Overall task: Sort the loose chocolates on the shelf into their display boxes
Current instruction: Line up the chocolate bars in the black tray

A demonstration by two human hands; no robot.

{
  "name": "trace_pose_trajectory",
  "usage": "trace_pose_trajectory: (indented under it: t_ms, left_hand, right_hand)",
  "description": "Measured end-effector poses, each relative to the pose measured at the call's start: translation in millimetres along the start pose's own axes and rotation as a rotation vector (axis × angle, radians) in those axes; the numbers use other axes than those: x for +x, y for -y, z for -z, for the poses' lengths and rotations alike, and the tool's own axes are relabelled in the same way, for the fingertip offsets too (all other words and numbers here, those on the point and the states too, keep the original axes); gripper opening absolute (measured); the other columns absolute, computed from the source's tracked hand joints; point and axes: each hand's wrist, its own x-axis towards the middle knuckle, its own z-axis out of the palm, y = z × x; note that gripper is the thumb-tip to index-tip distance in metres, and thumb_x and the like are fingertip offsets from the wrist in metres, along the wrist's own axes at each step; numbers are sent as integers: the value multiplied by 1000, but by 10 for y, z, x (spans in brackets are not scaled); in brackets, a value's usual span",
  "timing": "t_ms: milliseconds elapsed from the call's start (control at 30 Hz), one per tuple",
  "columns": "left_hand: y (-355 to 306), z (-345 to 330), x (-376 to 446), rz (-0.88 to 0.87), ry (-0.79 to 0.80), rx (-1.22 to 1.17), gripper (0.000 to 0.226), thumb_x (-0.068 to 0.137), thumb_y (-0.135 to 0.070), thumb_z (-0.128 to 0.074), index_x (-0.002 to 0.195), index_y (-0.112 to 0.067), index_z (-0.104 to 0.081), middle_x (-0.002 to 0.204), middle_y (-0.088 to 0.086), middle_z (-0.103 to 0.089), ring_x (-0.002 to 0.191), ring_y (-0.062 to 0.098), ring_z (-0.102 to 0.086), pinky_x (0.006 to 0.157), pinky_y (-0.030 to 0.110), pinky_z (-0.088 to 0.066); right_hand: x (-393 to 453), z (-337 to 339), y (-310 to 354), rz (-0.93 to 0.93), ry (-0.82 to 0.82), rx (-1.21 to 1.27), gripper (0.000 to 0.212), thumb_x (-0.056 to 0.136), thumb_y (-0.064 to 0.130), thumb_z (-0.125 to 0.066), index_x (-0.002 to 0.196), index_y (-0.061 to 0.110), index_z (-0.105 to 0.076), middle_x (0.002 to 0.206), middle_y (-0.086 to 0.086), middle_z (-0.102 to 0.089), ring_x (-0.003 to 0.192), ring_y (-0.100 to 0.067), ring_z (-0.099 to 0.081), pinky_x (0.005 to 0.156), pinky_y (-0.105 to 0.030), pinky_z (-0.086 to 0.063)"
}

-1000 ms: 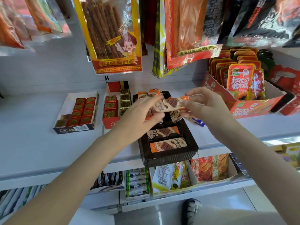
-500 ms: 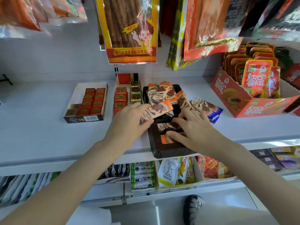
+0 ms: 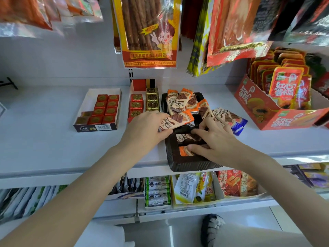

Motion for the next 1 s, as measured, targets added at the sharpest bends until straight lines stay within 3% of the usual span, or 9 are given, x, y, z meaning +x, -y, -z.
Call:
trace_pose_trajectory:
  t_ms: [233, 367, 467, 600, 667, 733, 800, 900, 1000]
  left_hand:
    - [-3, 5, 0, 4, 5, -18, 44, 83, -33, -61, 124, -18, -55, 110, 0, -64, 99, 16, -56, 76, 31, -45]
    - [-8, 12, 6, 0, 15, -19, 42, 83, -32, -61, 122, -17, -57, 109, 2, -64, 98, 18, -57, 78, 37, -48]
    - [-10, 16, -1, 3, 14, -11, 42, 84, -32, -61, 123, -17, -56, 110, 1, -64, 98, 17, -57, 77, 35, -48]
    - [-19, 18, -9, 5, 17, -4, 42, 84, -33, -59, 123, -18, -55, 110, 1, -64, 99, 18, -56, 77, 33, -47]
    - [-24, 20, -11, 8, 18, 6, 43, 85, -33, -58, 125, -18, -54, 112, 1, -63, 100, 18, -56, 77, 32, -46]
    - [-27, 24, -13, 10, 21, 12, 44, 85, -33, -58, 127, -17, -52, 114, 1, -62, 101, 17, -56, 78, 32, -46]
    - [-31, 24, -14, 11, 22, 13, 45, 86, -33, -58, 127, -17, -52, 114, 1, -62, 101, 17, -56, 78, 32, -46]
    - [-43, 30, -13, 17, 24, 16, 45, 86, -33, -58, 128, -17, -52, 115, 1, -62, 102, 18, -55, 80, 32, -45]
    - [-44, 30, -11, 20, 24, 29, 46, 86, -33, -58, 128, -17, -51, 116, 1, -61, 104, 18, -55, 81, 32, -45]
  right_hand:
    - [68, -41, -15, -20, -126, 65, 47, 82, 55, -51, 110, 18, -47, 108, 3, -28, 103, -17, -40, 96, -37, -31]
    - [46, -50, -20, 27, -258, 113, 36, 78, 47, -61, 94, 17, -48, 100, 4, -36, 93, -11, -34, 79, -26, -29]
    - [5, -50, -16, 67, -288, 178, 28, 79, 37, -66, 89, 17, -49, 82, 11, -44, 84, -8, -36, 64, -21, -27]
    - [-11, 122, -112, 105, -306, 398, 28, 74, 21, -73, 89, 23, -49, 75, 21, -55, 73, 2, -48, 63, -9, -35]
    - [-27, 234, -170, 65, -387, 549, 31, 77, 15, -70, 93, 24, -46, 73, 15, -62, 64, -7, -54, 60, -14, -42]
    - [-45, 281, -213, 5, -475, 689, 33, 81, 7, -63, 101, 23, -41, 77, 2, -63, 63, -17, -61, 61, -31, -51]
    - [-61, 266, -220, -50, -517, 731, 36, 83, 6, -61, 103, 22, -37, 84, -8, -65, 61, -19, -67, 58, -37, -55]
    - [-53, 150, -185, -130, -546, 707, 35, 80, 11, -67, 98, 16, -39, 81, -6, -69, 53, -7, -66, 50, -19, -52]
    - [-20, 10, -87, -195, -549, 658, 31, 77, 18, -71, 91, 13, -44, 74, 3, -63, 60, -7, -63, 53, -13, -49]
